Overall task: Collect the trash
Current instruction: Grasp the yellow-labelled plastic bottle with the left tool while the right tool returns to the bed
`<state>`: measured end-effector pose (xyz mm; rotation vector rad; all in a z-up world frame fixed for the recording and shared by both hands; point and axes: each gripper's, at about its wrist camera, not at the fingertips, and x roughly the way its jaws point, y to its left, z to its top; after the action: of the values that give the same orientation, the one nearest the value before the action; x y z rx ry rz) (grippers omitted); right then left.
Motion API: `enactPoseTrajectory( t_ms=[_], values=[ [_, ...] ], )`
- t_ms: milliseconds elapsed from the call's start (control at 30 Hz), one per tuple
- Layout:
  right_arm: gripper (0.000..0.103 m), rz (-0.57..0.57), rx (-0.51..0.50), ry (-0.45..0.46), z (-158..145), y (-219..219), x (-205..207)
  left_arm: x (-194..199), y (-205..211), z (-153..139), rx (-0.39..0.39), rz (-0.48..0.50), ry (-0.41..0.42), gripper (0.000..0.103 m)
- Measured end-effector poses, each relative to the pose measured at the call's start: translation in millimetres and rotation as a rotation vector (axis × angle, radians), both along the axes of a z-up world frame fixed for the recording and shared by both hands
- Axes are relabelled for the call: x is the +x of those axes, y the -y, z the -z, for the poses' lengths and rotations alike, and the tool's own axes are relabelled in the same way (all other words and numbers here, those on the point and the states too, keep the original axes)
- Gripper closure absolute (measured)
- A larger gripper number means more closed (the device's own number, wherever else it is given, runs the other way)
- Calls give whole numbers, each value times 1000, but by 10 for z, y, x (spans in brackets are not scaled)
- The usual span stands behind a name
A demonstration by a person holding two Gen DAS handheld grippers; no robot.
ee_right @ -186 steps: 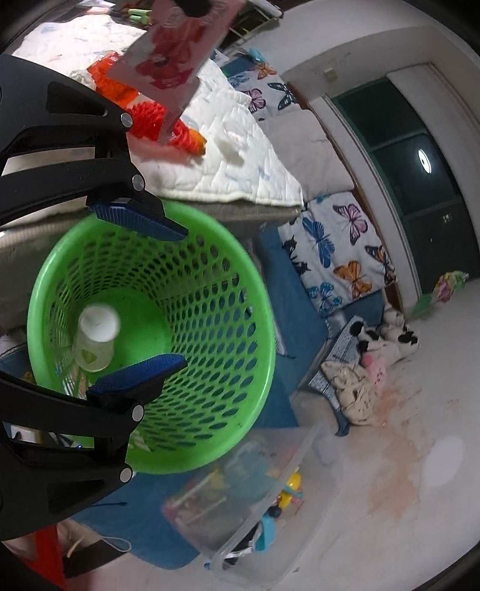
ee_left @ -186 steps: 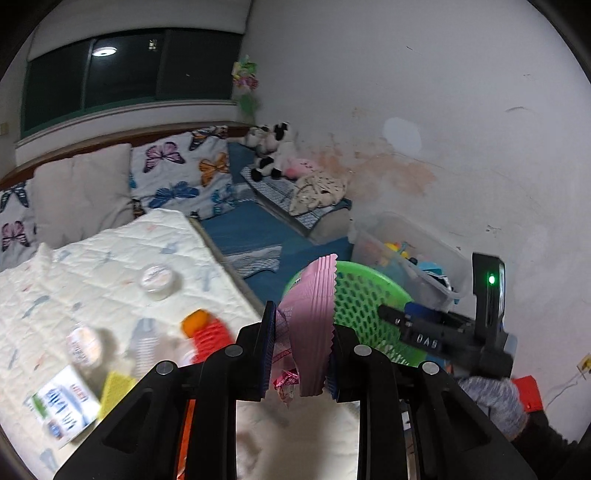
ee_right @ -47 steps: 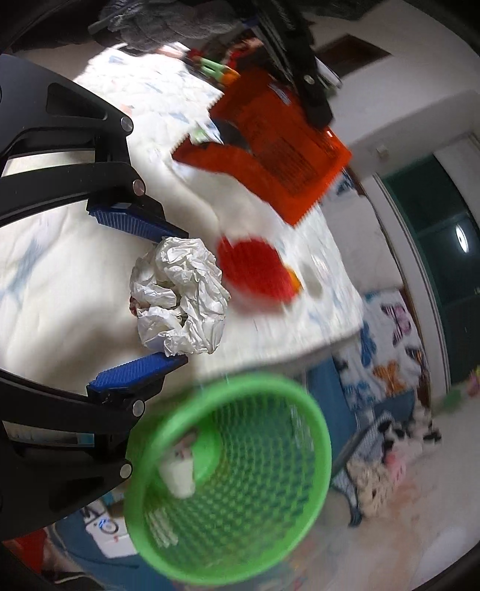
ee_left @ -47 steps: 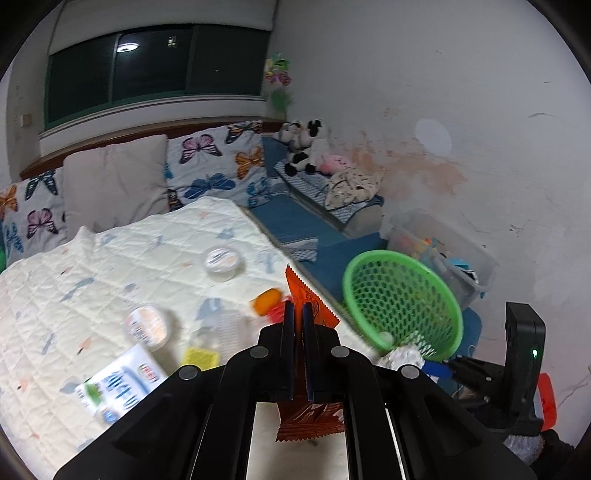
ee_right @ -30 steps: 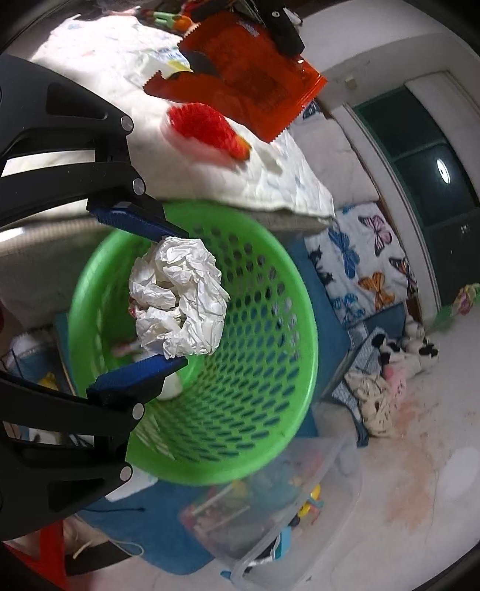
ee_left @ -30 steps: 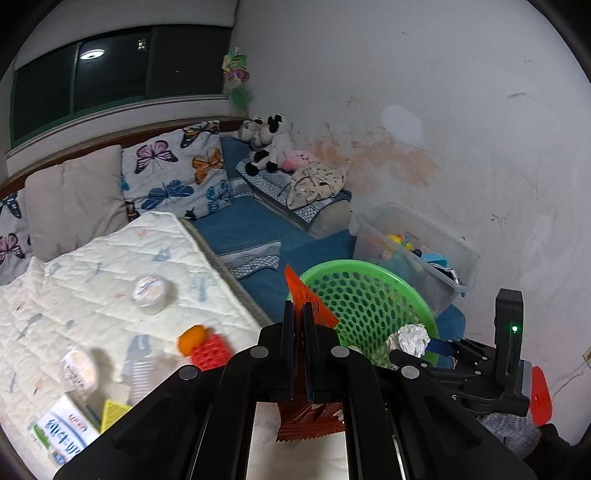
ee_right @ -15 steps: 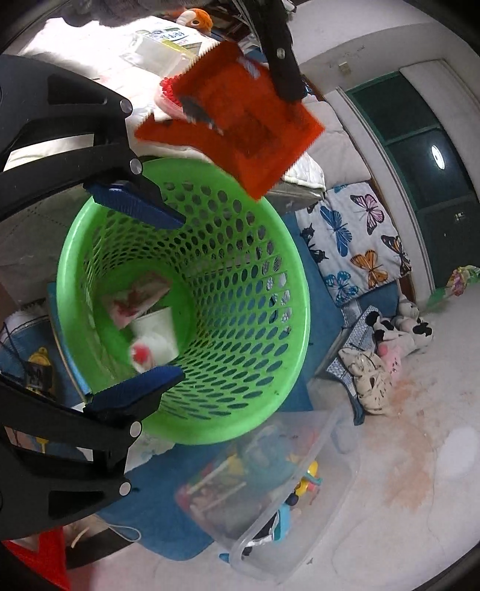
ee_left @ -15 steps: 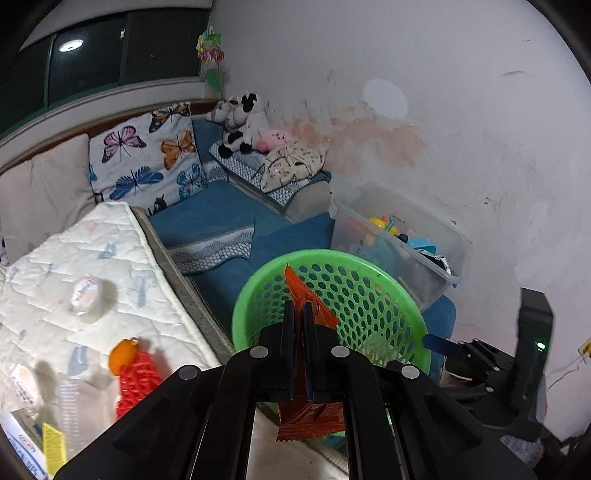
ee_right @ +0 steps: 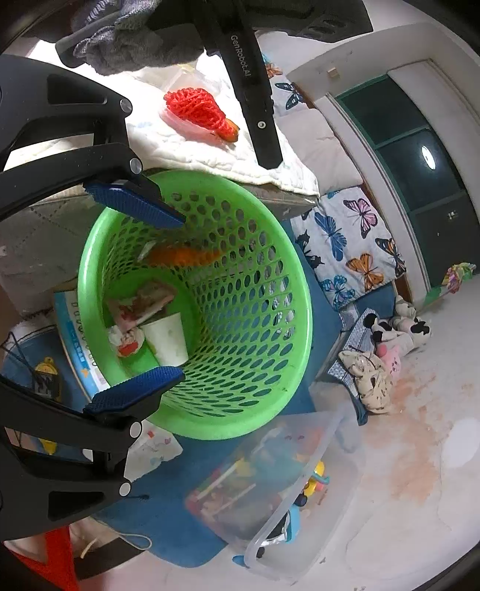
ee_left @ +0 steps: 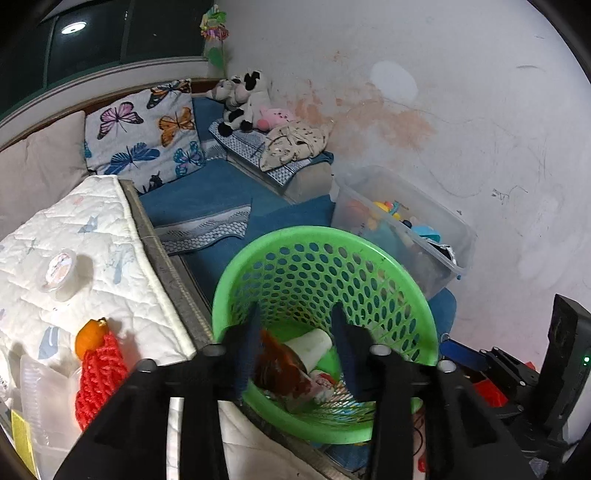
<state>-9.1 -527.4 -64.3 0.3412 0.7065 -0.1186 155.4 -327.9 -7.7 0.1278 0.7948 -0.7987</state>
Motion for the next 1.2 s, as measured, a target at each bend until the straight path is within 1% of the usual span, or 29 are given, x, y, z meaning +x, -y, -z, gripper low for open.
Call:
enactPoseTrajectory(
  t_ms=[133, 300, 433, 533, 700, 967, 1067, 1200],
  values=[
    [26, -7, 5, 8, -29, -47, -13, -49, -100, -22, 3, -10, 14, 64],
    [26, -24, 8, 14, -54, -156, -24, -140, -357, -68, 17, -50, 43, 64],
    [26, -46, 13, 18, -69, -293, -16, -233, -626, -86, 31, -96, 57, 64],
    [24, -65, 13, 27, -91, -421, -18, -306, -889, -103, 52, -146, 82, 63],
    [24, -102, 13, 35, -138, -634, 23, -382, -1307, -133, 95, -217, 129, 63],
    [23, -157, 1, 40, -204, -913, 90, -264, -1973, -92, 128, -329, 98, 63],
    [23, -172, -3, 39, -208, -995, 112, -232, -2138, -33, 140, -336, 74, 63],
    [23, -189, -10, 35, -206, -1092, 148, -199, -2244, 69, 189, -336, 70, 63]
  ],
)
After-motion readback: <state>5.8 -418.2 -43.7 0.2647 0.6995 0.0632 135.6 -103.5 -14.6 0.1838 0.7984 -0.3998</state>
